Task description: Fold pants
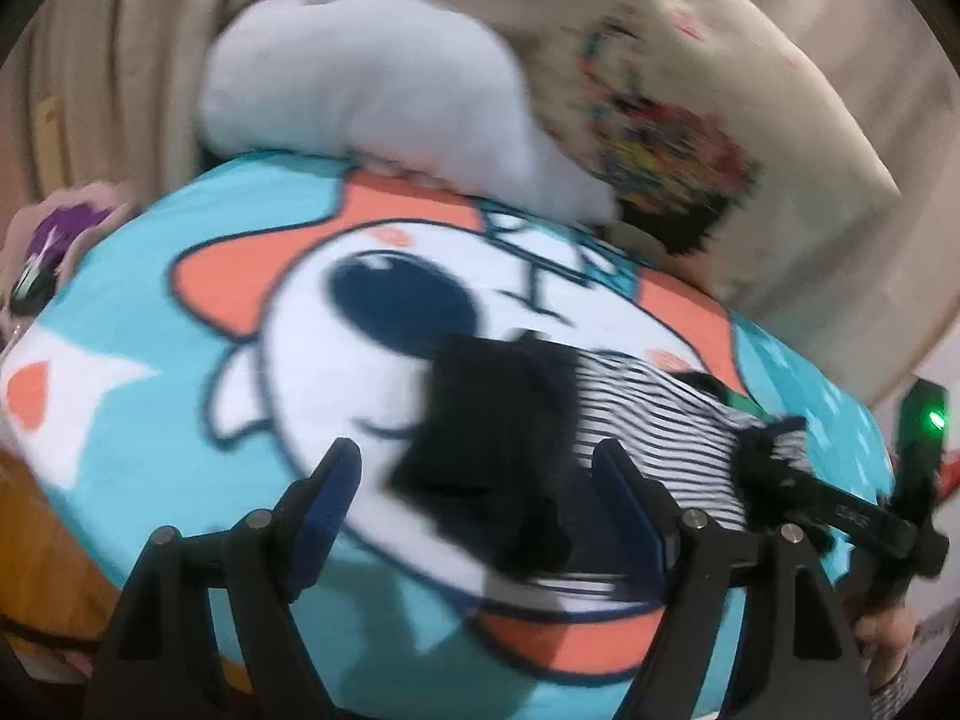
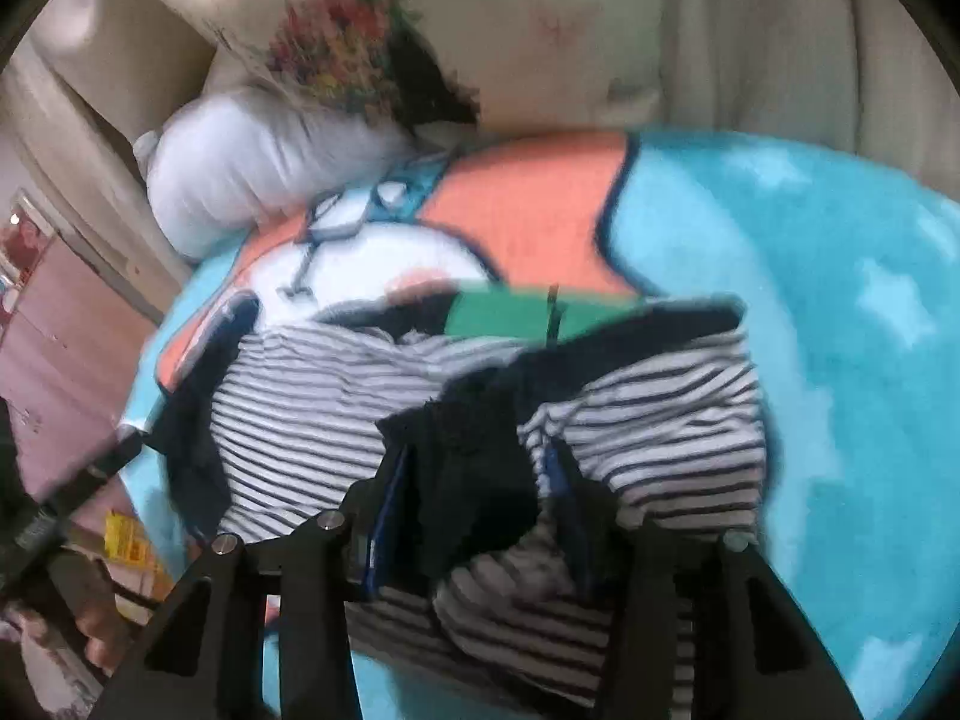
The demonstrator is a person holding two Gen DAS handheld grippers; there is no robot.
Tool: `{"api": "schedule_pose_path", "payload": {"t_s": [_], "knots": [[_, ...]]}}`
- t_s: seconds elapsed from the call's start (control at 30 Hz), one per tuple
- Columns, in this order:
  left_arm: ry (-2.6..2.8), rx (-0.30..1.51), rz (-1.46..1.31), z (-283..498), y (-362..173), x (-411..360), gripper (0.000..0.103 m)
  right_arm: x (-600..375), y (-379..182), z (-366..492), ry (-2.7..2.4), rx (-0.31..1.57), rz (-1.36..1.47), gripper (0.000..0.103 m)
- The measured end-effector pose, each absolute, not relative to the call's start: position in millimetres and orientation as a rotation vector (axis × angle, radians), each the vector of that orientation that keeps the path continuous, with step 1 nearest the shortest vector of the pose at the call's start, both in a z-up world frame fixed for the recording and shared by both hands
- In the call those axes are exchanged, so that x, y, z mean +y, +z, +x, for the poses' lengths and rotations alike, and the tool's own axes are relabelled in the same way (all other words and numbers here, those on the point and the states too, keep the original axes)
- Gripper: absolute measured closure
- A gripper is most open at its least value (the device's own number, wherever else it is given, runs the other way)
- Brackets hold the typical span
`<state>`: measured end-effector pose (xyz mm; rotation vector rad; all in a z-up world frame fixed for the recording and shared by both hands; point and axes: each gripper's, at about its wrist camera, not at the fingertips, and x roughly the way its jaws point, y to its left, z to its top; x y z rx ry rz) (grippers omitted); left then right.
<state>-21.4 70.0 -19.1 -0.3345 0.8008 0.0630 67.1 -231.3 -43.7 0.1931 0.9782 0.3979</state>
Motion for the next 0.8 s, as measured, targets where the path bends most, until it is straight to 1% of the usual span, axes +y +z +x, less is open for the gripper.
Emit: {"api": "schedule_pose_path", "payload": {"t_s": [0.03, 0.13, 0.17, 0.2, 0.23, 0.27, 0.3, 0.33, 0.37, 0.47, 0.53, 0.63, 0.67, 0.73, 0.8], "knots": [[0.078, 0.801, -0.354, -22, -21, 80, 0.025, -228, -40, 67, 0.389, 0.999, 0.170, 0.052], [0.108, 0.823, -0.416, -19, -36, 101, 0.025, -225, -14, 54, 0.383, 0.928, 0.162, 0.051], [0.100, 0.845, -0.433, -16, -44, 103, 0.026, -220, -5, 50, 0.391, 0.906, 0.153, 0.050], [0.089, 0.868, -0.439, -12, -51, 102, 0.031, -217, 2, 47, 0.403, 0.893, 0.152, 0.048], [0.086, 0.877, -0.430, -10, -55, 100, 0.039, -210, 7, 46, 0.433, 0.885, 0.156, 0.047], [0.092, 0.850, -0.385, -12, -52, 95, 0.054, -202, 11, 47, 0.456, 0.890, 0.158, 0.047], [0.063, 0.849, -0.374, -13, -51, 92, 0.063, -190, 13, 50, 0.496, 0.907, 0.161, 0.046], [0.025, 0.849, -0.378, -14, -50, 90, 0.077, -179, 13, 52, 0.526, 0.922, 0.162, 0.045], [0.005, 0.847, -0.385, -16, -47, 90, 0.080, -164, 12, 56, 0.560, 0.943, 0.159, 0.045], [0.030, 0.820, -0.384, -25, -41, 98, 0.080, -106, 5, 70, 0.657, 1.011, 0.117, 0.042], [0.055, 0.809, -0.409, -33, -39, 111, 0.080, -76, 5, 76, 0.702, 1.049, 0.072, 0.032], [0.060, 0.812, -0.443, -41, -41, 127, 0.079, -22, -12, 92, 0.690, 1.127, -0.057, 0.030], [0.065, 0.814, -0.452, -45, -42, 133, 0.077, -13, -17, 95, 0.678, 1.152, -0.087, 0.030], [0.075, 0.812, -0.460, -50, -44, 140, 0.073, 9, -31, 105, 0.638, 1.211, -0.134, 0.027], [0.081, 0.808, -0.467, -54, -47, 146, 0.072, 24, -40, 111, 0.607, 1.241, -0.149, 0.023]]}}
